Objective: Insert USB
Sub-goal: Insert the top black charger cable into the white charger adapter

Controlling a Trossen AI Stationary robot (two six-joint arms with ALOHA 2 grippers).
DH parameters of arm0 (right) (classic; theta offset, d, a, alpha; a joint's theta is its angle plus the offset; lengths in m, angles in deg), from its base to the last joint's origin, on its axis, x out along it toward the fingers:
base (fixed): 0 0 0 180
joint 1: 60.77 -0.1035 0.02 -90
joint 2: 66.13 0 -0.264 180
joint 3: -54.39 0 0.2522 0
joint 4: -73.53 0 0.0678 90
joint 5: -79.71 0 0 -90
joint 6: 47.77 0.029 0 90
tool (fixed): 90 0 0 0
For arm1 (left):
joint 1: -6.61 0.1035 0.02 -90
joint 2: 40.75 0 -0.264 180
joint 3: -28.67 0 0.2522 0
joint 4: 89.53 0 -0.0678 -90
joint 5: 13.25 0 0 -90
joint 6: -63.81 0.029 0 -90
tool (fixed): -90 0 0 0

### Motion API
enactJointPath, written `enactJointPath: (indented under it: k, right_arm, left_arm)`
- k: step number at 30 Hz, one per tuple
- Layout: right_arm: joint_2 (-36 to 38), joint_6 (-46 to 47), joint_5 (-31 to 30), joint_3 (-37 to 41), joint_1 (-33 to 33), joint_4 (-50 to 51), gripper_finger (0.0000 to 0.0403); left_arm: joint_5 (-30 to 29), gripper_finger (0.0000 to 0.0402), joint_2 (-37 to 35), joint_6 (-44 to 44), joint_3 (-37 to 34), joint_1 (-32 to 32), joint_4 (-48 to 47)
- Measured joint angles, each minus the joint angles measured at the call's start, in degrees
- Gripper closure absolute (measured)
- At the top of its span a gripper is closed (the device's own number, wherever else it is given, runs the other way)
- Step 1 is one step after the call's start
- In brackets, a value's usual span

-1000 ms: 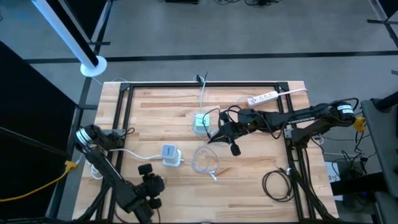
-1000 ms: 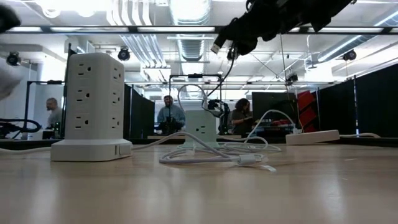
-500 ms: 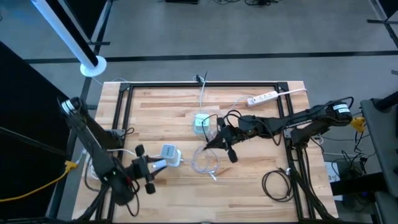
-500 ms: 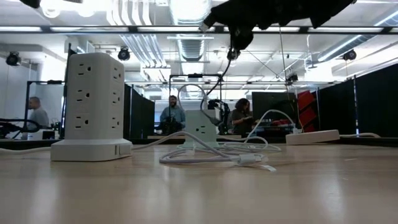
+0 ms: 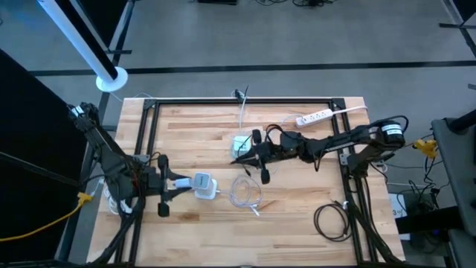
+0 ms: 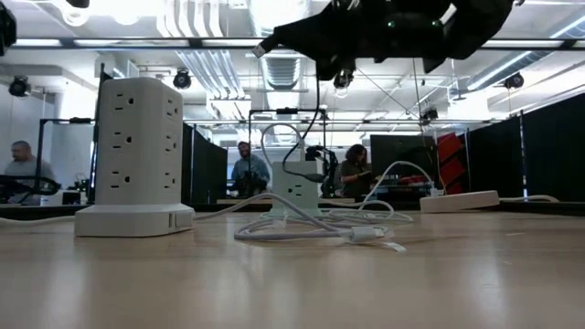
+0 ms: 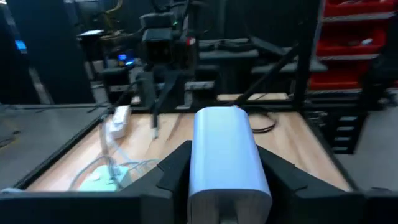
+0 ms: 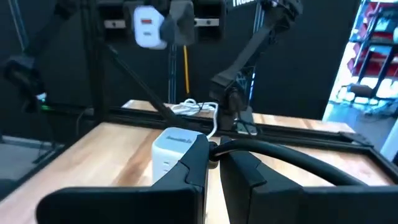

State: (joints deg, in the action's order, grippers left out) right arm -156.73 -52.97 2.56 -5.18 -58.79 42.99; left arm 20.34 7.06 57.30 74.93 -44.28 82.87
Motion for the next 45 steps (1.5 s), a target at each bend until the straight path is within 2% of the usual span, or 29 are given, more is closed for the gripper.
enactJointPath:
  k: [6,15,18,23,28,33,37,45]
  right_arm:
    - [-3.7,-7.7,5.1,-2.7,-0.1,-1.2,0.0389]
    - [-7.8,-6.3,5.1,-7.8,1.3,-0.9,0.0389]
    - [-7.8,-4.4,5.2,-8.6,2.3,-1.0,0.0389]
    - [-6.4,4.5,5.2,-9.0,5.7,-0.1,0.0389]
    - [-4.0,18.7,5.8,-9.1,12.1,2.7,0.0389]
    - [-2.6,32.5,11.7,-9.1,19.4,1.9,0.0389]
    - [-2.0,35.6,15.9,-9.5,23.5,1.4,0.0389]
    - [-1.4,39.8,20.8,-12.2,25.8,1.2,0.0389]
  left_arm:
    - [6.1,0.0284,-1.9,1.3,-1.3,1.2,0.2]
    - [2.3,0.0284,-2.2,6.3,-2.7,6.1,0.3]
    - [1.9,0.0284,-2.1,4.2,-4.5,9.8,0.3]
    - [1.1,0.0284,-0.8,3.7,-7.5,15.4,0.4]
    - [-2.6,0.0284,1.5,10.2,-8.1,18.1,0.5]
    - [-5.9,0.0284,3.0,14.8,-8.3,18.3,-0.1]
    - [-9.3,0.0284,3.6,12.7,-8.3,18.3,-2.1]
    - [-10.6,0.0284,5.0,6.0,-8.3,18.3,-6.7]
